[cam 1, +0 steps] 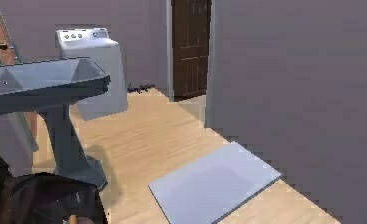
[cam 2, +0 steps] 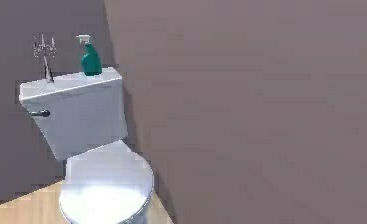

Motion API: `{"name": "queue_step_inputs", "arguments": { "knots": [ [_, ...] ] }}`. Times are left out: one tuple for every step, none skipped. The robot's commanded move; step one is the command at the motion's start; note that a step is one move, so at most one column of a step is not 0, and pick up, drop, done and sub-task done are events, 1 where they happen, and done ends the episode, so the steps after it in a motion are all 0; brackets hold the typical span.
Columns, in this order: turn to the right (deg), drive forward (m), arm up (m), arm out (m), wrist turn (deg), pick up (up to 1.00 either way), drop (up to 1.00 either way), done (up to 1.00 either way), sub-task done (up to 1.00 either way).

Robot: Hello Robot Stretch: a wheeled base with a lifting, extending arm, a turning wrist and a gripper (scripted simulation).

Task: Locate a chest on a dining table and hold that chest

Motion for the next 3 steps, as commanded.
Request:
{"name": "queue_step_inputs", "arguments": {
  "knots": [
    [0.0,1.00,0.00,0.00,0.0,0.00,0.00,0.00,0.00],
    [0.0,1.00,0.00,0.00,0.0,0.00,0.00,0.00,0.00],
    [0.0,0.45,0.00,0.00,0.0,0.00,0.00,0.00,0.00]
  ]
}}
